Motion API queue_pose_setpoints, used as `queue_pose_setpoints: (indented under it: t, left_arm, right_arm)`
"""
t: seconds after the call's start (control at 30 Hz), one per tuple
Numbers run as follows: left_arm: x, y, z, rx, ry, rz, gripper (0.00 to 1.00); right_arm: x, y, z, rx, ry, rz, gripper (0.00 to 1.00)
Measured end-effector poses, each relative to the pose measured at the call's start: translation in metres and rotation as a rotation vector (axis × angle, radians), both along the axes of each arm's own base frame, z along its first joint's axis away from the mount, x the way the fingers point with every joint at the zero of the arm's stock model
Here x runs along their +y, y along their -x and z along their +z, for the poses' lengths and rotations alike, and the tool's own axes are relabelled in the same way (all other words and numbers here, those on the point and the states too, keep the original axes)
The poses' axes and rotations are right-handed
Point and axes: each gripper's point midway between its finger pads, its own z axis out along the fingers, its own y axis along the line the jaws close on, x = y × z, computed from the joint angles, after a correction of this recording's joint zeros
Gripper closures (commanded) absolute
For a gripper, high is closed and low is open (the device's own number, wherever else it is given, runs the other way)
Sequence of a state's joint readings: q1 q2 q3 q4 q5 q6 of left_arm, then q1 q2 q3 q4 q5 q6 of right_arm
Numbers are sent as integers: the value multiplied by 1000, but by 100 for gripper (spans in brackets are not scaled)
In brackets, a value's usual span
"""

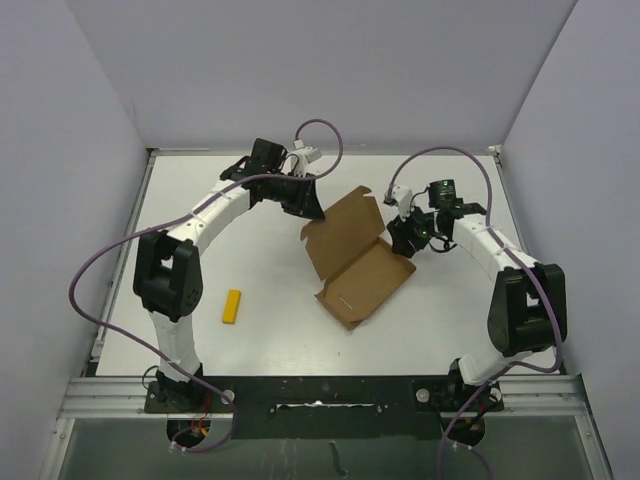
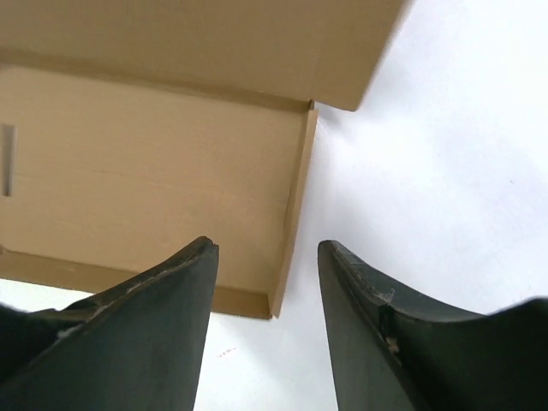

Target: Fold the paper box

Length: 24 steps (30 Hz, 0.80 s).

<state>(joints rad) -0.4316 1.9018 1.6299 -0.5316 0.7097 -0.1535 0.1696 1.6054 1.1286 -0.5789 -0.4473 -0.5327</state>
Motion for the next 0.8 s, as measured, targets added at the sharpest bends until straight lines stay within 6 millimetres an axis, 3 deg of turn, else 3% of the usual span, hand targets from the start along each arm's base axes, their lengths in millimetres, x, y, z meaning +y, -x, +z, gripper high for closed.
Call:
queue_pose_setpoints:
  t: [0.23,0.43,0.5,0.63,0.8]
  left_arm:
    - [3,-15,-28,44,-94,34,55]
    - [22,-27,-38,-25,-194,134,39]
    - [35,-18,-37,-57,-217,182,36]
    - [59,13,-3,-157,-163,281,34]
    - [71,54,53,-303,82,385,35]
  right_arm:
    - [-14,-2,27,-38,-114,-30,45]
    - [1,16,50,-91,-239,38,43]
    - [7,24,58,-124,-282,69,35]
    - [17,36,73,-200,-355,128,31]
    - [24,35,84,-205,-406,155,31]
